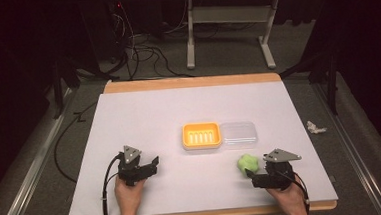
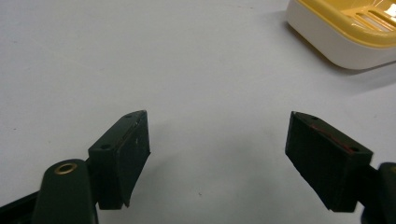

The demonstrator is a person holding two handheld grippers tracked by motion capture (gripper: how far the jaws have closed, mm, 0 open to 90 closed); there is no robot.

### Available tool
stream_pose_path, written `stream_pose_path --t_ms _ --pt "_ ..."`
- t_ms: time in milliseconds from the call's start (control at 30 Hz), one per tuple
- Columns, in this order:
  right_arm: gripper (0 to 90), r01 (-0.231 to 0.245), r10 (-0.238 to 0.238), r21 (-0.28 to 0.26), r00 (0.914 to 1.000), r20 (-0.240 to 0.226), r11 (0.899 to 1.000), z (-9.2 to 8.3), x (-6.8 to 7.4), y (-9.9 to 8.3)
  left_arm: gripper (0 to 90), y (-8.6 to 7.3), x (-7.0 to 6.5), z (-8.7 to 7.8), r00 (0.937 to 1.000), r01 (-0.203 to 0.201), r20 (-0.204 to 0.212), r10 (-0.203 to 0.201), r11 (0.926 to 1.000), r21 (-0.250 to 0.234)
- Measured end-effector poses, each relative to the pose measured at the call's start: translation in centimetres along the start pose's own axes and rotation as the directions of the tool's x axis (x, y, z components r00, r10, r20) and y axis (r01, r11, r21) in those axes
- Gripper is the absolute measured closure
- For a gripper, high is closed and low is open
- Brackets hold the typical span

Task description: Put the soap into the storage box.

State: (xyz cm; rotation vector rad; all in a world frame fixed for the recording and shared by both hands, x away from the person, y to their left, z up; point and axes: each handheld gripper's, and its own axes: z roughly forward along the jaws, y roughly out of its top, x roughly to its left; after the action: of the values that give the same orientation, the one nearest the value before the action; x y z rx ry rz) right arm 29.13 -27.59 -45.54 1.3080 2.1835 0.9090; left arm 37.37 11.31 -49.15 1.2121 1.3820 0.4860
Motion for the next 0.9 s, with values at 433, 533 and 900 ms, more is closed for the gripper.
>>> stream_pose_path --t_ms 433,533,900 --pt "15.2 0.015 -0.014 0.102 0.9999 -0.006 0.995 2.1 0.7 1.2 22.6 0.0 0.0 0.0 1.0 0.0 -0.004 0.0 1.0 0.002" --pt "16.6 0.015 -0.015 0.116 0.9999 0.002 0.993 2.3 0.7 1.3 22.6 0.0 0.1 0.0 1.0 -0.004 -0.004 0.004 1.0 0.008" --pt "25.2 -0.012 0.009 0.145 0.9997 0.024 0.989 3.3 1.2 1.3 22.5 0.1 0.1 0.0 1.0 0.004 0.002 -0.004 1.0 0.008"
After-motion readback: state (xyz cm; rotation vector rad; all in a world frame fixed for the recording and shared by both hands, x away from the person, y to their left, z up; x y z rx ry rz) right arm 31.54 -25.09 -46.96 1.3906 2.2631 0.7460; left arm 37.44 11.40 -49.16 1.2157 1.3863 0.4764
